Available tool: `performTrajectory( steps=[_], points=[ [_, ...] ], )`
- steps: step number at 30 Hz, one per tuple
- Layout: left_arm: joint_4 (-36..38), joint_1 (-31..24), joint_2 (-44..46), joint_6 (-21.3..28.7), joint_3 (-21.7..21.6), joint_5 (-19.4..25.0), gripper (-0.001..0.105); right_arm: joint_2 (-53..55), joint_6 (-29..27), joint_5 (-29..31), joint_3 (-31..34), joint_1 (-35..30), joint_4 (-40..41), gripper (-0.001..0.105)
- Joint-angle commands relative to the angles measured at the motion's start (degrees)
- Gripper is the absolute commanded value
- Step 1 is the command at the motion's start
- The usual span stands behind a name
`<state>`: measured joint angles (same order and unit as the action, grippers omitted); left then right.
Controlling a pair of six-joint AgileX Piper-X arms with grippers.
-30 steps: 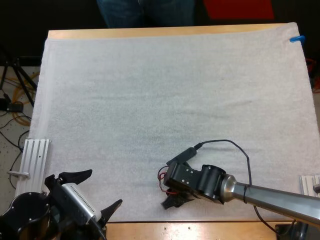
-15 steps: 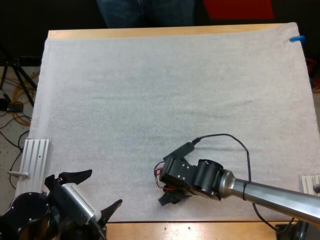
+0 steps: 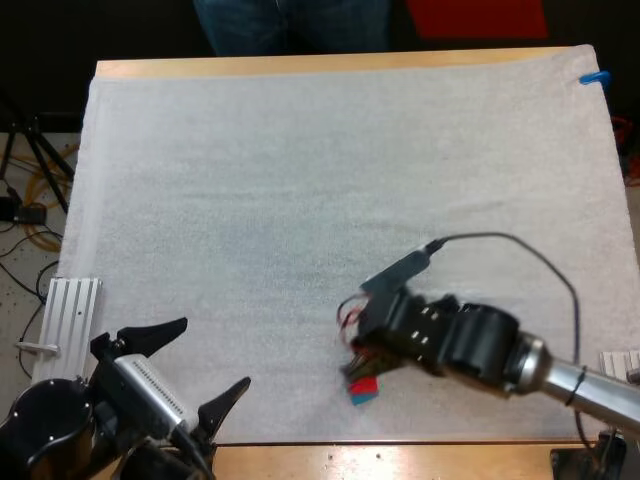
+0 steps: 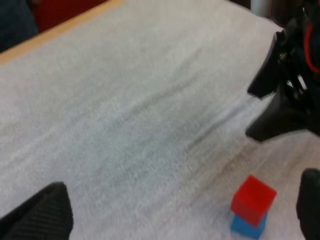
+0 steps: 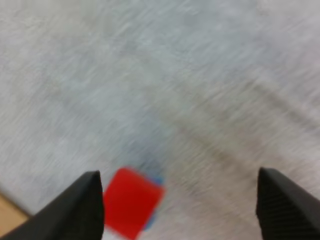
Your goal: Stack red cube on blue cube
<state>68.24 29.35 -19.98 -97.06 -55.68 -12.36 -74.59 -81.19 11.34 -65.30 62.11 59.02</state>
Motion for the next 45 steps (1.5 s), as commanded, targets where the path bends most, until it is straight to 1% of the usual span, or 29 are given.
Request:
performTrajectory(
  steps=[1,3,4,6,7,9,10,11,13,15,16,18,19,21,22,24,25,27,30,32,33,36,40,45],
  points=[
    [-2.48,0.27,-0.91,-0.76,-0.11,-0.25,0.087,0.80,-2.00,0.57,-0.44,-2.48,-0.10,0.062],
    [-4.32,0.27,-2.62,-0.39,-0.11,0.21,0.087,1.50,-4.80,0.43,-0.67,-7.38,-0.22,0.062],
    [-4.87,0.27,-3.12,-0.24,-0.11,0.30,0.087,1.65,-5.51,0.43,-0.67,-8.66,-0.22,0.062],
    [-7.49,0.27,-5.15,0.22,-0.11,1.03,0.087,2.27,-9.06,0.38,-0.68,-13.46,-0.39,0.062],
    [-8.05,0.11,-5.75,0.27,-0.11,1.44,0.087,2.43,-9.64,0.38,-0.68,-14.81,-0.55,0.062],
    [-11.80,-1.11,-8.29,0.95,-0.11,1.47,0.087,3.19,-13.29,-0.48,-0.68,-19.64,-2.66,0.062],
    [-13.01,-1.58,-8.67,1.01,-0.11,1.40,0.087,3.48,-13.99,-0.97,-0.68,-20.93,-3.62,0.062],
    [-15.54,-2.79,-9.76,1.00,-0.11,1.33,0.087,4.09,-14.43,-1.91,-0.68,-23.60,-5.42,0.062],
    [-18.76,-4.98,-11.31,1.62,-0.11,1.05,0.087,5.03,-15.19,-4.59,-0.68,-27.28,-8.63,0.062],
    [-21.74,-9.43,-13.30,2.73,-0.11,0.00,0.087,6.30,-15.58,-8.04,-0.68,-33.07,-11.50,0.062],
    [-22.43,-10.33,-13.82,2.74,-0.11,-0.53,0.087,6.57,-15.66,-8.55,-0.68,-34.52,-11.81,0.062],
    [-24.06,-16.46,-15.81,3.35,-0.11,-4.47,0.087,7.74,-17.72,-9.22,-0.68,-40.16,-11.90,0.062],
    [-24.24,-18.13,-16.10,3.48,-0.11,-5.18,0.087,7.94,-18.40,-9.22,-0.68,-41.03,-11.65,0.062],
    [-24.85,-24.50,-17.33,3.54,-0.11,-8.47,0.087,9.38,-21.01,-9.44,-0.68,-45.80,-10.65,0.062],
    [-24.93,-26.13,-17.56,3.64,-0.11,-9.27,0.087,10.01,-21.58,-9.59,-0.68,-47.49,-10.33,0.062],
    [-24.96,-30.82,-17.60,3.58,-0.11,-9.49,0.087,11.76,-23.80,-10.38,-0.68,-52.09,-9.11,0.062],
    [-24.96,-31.43,-17.47,3.58,-0.22,-9.49,0.087,12.11,-24.17,-10.38,-0.68,-53.25,-8.92,0.062],
    [-24.96,-33.36,-16.58,3.58,-0.54,-9.49,0.087,14.23,-26.46,-10.37,-0.68,-57.71,-7.56,0.062],
    [-24.55,-33.55,-15.36,3.58,-1.46,-9.49,0.087,17.14,-29.25,-11.34,-0.68,-61.67,-5.54,0.062],
    [-23.95,-33.55,-14.39,4.45,-2.39,-9.49,0.087,19.63,-28.97,-11.34,-0.11,-63.30,-5.12,0.062],
    [-23.35,-33.55,-13.66,5.38,-3.09,-9.49,0.087,21.36,-28.70,-11.34,0.34,-63.47,-5.09,0.062],
    [-21.56,-33.55,-11.42,6.11,-4.26,-9.21,0.087,25.37,-28.21,-11.65,1.48,-63.44,-4.79,0.062],
    [-20.03,-33.55,-6.81,6.11,-4.33,-9.22,0.087,30.67,-26.96,-11.34,3.45,-63.44,-4.76,0.062],
    [-15.09,-33.55,0.31,6.11,-4.33,-9.22,0.087,39.57,-26.97,-11.34,8.13,-63.44,-4.76,0.062]
  ],
)
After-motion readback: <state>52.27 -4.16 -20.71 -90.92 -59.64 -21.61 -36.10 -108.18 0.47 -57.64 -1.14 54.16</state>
